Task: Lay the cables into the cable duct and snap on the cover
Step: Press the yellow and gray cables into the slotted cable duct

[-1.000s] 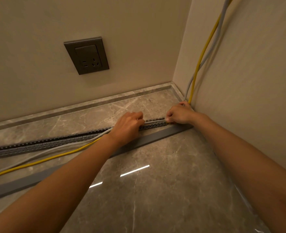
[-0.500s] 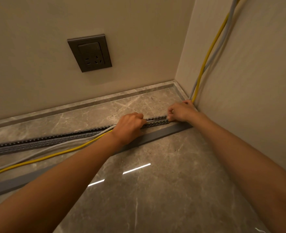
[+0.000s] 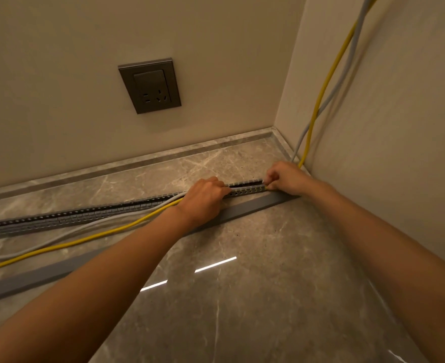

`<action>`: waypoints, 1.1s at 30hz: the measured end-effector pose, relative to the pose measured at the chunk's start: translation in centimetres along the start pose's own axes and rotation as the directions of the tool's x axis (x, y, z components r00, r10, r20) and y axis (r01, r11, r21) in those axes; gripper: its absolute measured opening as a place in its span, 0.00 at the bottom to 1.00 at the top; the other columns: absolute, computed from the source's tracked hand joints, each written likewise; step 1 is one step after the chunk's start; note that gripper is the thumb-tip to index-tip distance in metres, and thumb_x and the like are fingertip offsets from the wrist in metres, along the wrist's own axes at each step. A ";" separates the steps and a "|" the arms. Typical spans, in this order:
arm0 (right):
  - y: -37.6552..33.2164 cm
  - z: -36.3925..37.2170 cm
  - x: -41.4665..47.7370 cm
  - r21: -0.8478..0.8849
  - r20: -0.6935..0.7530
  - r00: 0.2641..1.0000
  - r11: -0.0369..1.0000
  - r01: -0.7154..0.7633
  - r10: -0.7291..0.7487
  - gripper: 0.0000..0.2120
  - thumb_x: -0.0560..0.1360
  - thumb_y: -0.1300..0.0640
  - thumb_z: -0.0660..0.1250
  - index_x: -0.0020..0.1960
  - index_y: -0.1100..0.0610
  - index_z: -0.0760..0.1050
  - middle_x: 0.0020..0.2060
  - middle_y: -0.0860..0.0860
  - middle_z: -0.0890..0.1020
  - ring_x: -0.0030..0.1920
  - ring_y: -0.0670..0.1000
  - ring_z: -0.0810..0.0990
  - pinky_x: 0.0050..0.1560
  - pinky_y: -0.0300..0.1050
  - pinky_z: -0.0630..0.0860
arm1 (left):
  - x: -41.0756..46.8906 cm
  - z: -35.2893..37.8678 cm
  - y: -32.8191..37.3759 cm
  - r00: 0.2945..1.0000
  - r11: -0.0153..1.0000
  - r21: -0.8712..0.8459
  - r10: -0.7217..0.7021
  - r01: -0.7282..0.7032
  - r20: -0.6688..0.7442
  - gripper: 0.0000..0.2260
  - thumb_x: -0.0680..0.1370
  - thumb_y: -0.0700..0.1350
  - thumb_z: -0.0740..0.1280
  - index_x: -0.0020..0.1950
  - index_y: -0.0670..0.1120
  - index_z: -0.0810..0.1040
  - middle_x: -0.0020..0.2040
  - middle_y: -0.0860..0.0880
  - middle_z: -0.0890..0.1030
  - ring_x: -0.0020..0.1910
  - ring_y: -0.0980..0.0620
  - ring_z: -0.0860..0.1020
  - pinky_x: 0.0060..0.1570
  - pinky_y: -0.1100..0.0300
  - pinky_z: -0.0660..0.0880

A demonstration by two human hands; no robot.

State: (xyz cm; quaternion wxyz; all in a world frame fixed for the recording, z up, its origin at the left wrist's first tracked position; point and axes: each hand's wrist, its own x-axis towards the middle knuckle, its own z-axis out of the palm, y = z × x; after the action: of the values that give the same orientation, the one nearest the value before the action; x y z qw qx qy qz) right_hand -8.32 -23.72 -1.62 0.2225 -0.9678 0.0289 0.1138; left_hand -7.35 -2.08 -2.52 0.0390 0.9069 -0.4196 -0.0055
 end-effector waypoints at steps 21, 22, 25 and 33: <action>-8.8 4.5 -1.3 0.065 -0.189 0.968 0.981 0.182 -0.167 0.09 0.72 0.60 0.68 0.53 0.58 0.77 0.55 0.56 0.76 0.58 0.54 0.72 0.56 0.46 0.69 | -4.5 -2.8 -4.4 0.927 0.914 -0.159 -0.359 0.372 0.103 0.15 0.72 0.49 0.71 0.53 0.43 0.75 0.54 0.43 0.75 0.50 0.44 0.74 0.45 0.54 0.71; -9.6 5.1 -1.2 0.085 -0.171 0.966 0.973 0.212 -0.196 0.09 0.72 0.60 0.68 0.52 0.57 0.77 0.54 0.55 0.76 0.57 0.54 0.72 0.54 0.44 0.67 | -5.0 -2.5 -4.5 0.935 0.929 -0.114 -0.340 0.351 0.104 0.15 0.72 0.48 0.70 0.54 0.43 0.73 0.55 0.43 0.74 0.50 0.44 0.74 0.44 0.53 0.71; -11.0 6.3 -0.8 0.097 -0.155 0.961 0.965 0.245 -0.229 0.11 0.71 0.62 0.69 0.53 0.58 0.78 0.52 0.56 0.78 0.54 0.54 0.74 0.51 0.41 0.66 | -6.2 -1.5 -4.8 0.961 0.964 0.013 -0.264 0.264 0.080 0.12 0.76 0.43 0.64 0.58 0.43 0.70 0.56 0.41 0.74 0.51 0.42 0.75 0.45 0.51 0.72; -11.4 6.5 0.0 0.311 -0.212 0.973 0.938 0.154 -0.089 0.07 0.69 0.70 0.68 0.47 0.67 0.81 0.48 0.63 0.82 0.50 0.57 0.79 0.36 0.25 0.67 | -5.5 -1.9 -6.1 0.972 0.977 0.090 -0.201 0.191 0.121 0.10 0.78 0.39 0.59 0.59 0.42 0.66 0.55 0.39 0.77 0.49 0.38 0.77 0.44 0.48 0.73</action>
State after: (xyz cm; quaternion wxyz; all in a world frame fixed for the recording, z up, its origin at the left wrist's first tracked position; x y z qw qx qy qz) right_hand -8.42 -10.60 -2.43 0.3817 -0.9242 0.0088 -0.0015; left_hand -6.20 6.19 -1.18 -0.0245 0.9424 -0.3295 -0.0516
